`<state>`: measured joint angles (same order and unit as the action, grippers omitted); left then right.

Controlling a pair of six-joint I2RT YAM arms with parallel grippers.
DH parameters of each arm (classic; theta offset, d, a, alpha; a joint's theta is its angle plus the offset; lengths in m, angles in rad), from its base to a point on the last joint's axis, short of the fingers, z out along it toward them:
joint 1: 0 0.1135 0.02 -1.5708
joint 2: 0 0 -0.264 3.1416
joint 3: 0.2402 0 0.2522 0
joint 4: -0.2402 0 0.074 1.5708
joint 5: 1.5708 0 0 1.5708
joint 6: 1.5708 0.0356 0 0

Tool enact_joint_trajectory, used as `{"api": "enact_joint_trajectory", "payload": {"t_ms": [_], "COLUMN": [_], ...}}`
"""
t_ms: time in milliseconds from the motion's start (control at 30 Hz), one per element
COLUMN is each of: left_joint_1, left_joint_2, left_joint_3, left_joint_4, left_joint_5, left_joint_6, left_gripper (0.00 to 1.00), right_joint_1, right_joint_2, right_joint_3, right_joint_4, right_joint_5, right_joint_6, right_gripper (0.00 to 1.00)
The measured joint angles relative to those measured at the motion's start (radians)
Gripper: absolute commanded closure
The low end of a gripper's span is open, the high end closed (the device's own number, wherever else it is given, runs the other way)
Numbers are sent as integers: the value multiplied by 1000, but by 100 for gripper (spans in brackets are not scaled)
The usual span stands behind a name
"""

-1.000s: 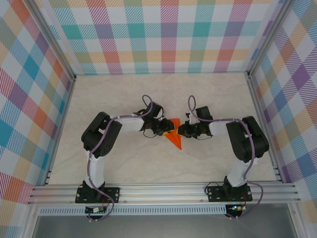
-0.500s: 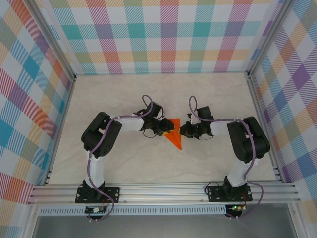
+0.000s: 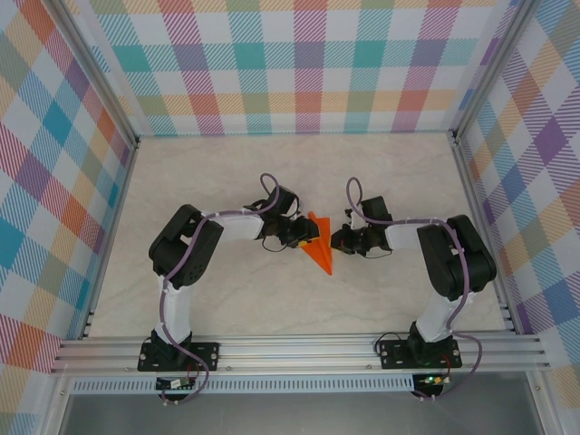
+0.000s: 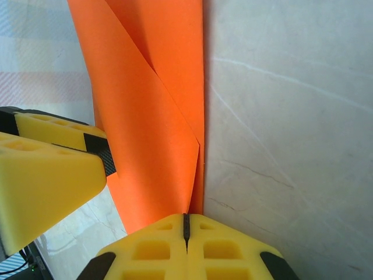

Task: Fold a paper plane with a square sheet of paper (fold left side to right side)
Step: Fourth fold the wing at the center of the table.

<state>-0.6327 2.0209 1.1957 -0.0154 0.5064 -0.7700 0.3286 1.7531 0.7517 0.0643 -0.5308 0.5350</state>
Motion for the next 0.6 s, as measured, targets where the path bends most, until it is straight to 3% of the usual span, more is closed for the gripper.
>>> {"api": "enact_joint_trajectory", "payload": {"t_ms": [600], "left_joint_1": [0], "left_joint_2": [-38], "left_joint_3": [0], "left_joint_4": [-5], "left_joint_5": [9], "left_joint_6": [0], "left_gripper": [59], "right_joint_1": [0], "right_joint_2": [9], "right_joint_3": [11], "right_joint_4": [-24], "right_joint_5": [0], "right_joint_6": [-5], "right_gripper": [97]}}
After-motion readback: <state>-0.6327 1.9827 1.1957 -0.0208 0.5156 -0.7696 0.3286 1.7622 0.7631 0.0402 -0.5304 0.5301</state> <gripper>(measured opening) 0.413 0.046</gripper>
